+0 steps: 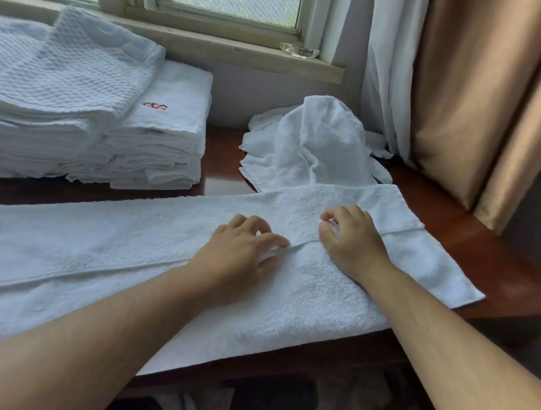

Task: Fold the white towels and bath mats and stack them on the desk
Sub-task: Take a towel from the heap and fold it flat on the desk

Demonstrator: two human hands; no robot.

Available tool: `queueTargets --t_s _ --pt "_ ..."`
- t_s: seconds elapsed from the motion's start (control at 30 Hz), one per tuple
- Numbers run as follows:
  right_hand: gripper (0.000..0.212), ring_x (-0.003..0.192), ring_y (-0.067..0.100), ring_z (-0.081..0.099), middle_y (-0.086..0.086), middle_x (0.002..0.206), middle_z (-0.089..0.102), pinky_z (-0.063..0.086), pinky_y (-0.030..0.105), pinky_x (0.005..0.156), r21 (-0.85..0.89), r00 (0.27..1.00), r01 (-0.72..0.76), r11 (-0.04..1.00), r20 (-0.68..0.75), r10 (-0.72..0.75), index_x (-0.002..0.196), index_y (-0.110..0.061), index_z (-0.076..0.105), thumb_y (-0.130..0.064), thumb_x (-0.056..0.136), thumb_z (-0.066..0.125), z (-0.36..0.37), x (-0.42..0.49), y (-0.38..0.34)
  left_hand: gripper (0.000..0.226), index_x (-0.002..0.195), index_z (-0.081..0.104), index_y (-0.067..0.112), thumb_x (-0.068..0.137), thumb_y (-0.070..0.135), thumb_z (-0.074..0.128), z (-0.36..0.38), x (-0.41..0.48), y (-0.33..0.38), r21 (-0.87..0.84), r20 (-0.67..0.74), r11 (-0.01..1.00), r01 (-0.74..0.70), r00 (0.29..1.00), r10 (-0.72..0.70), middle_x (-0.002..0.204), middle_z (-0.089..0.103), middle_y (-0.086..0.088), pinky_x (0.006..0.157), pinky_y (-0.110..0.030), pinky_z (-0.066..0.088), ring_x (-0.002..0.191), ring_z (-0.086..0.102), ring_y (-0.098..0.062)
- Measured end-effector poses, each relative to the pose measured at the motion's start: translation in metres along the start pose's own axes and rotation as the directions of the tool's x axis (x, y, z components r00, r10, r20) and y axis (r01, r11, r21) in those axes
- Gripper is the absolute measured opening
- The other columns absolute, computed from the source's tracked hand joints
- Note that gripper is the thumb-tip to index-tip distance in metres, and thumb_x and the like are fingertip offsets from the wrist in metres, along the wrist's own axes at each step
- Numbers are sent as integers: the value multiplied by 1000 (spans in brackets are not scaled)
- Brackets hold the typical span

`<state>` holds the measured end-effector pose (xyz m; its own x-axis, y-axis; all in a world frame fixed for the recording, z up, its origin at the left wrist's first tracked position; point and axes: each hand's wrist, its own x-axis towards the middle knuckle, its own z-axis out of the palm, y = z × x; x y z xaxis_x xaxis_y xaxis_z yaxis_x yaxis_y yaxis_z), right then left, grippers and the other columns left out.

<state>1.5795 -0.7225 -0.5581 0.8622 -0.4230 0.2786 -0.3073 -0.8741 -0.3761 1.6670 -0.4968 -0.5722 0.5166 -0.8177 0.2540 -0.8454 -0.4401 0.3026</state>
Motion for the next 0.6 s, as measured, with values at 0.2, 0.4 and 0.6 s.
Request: queueTargets --t_s 0.2,0.4,0.6 --pt "36 121 9 47 -11 124 56 36 25 99 85 997 67 994 18 -69 124 -26 62 -45 95 57 -7 -19 4 40 111 64 51 97 66 29 -6 -8 7 -75 -116 994 -77 991 68 116 58 23 88 -32 41 109 43 -5" --pt "29 72 9 48 -11 77 52 35 20 63 -10 959 211 977 -190 -209 80 -23 53 -47 93 64 -12 -36 1 21 99 75 43 92 56 60 -15 -9 7 -109 -44 972 -210 978 206 96 54 22 77 -23 42 89 46 1" --pt "32 84 3 53 -15 88 54 45 23 73 68 966 260 963 -4 -260 90 -32 56 -64 91 54 -18 -62 6 43 118 62 52 92 74 35 -19 -24 18 -121 137 982 -148 977 164 111 48 19 92 -27 40 106 41 0"
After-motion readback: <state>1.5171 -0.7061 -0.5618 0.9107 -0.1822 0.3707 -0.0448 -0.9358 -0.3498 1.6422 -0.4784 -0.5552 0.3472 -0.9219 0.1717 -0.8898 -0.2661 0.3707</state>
